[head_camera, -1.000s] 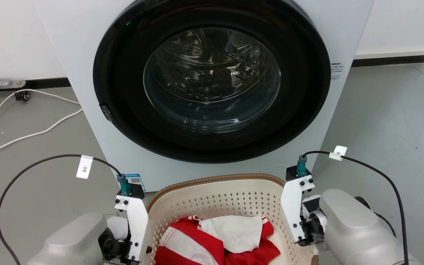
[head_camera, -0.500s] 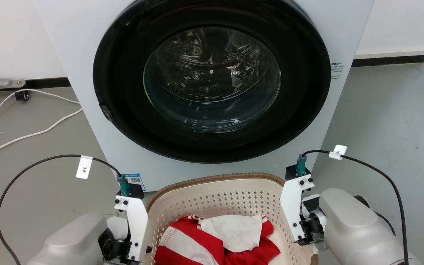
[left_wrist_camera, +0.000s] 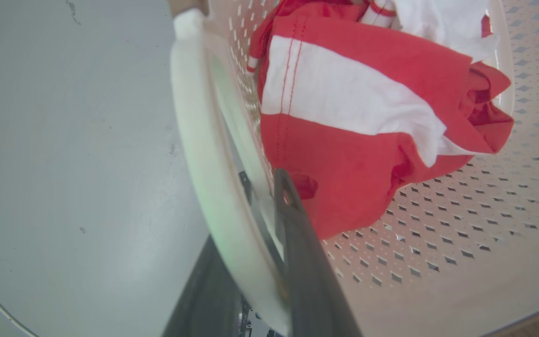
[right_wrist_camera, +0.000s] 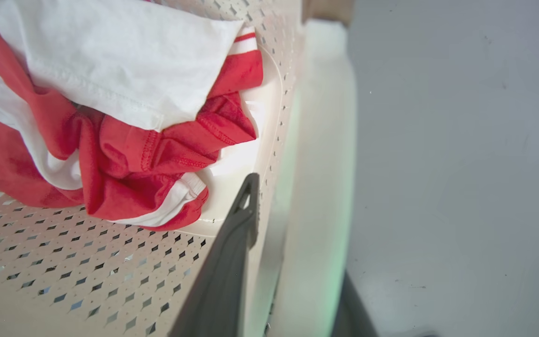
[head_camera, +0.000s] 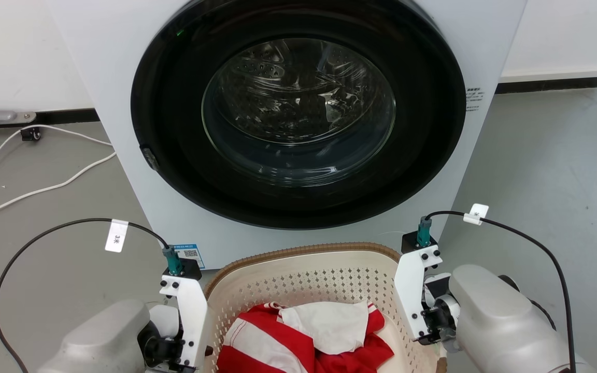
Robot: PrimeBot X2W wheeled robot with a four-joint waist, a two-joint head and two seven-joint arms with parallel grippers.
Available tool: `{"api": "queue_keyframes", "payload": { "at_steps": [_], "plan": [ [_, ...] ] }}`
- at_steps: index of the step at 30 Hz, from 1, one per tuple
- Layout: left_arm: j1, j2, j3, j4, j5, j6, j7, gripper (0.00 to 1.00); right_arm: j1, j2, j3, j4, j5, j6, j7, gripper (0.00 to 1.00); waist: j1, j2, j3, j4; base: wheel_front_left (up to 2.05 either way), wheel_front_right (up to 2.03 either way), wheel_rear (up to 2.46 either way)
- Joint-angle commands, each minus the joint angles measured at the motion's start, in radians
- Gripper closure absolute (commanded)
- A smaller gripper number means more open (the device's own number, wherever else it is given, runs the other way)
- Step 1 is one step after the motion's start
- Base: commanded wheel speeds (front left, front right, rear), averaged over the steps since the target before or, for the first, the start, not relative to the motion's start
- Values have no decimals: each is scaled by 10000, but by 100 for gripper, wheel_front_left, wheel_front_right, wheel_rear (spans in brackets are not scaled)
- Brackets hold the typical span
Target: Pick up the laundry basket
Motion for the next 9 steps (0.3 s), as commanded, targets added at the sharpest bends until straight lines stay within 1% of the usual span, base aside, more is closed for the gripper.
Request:
{"api": "queue_keyframes", "payload": {
  "at_steps": [1, 9],
  "plan": [
    [-77, 88, -75, 61, 48, 5, 14, 100, -151, -63, 99, -55, 7, 137, -41, 100, 0, 0, 5, -6, 0, 0, 0],
    [-45, 74, -94, 63, 119, 5, 40, 100, -219, -57, 231, -38, 158, 137, -164, 100, 0, 0, -19, 5, 0, 0, 0]
  ]
}}
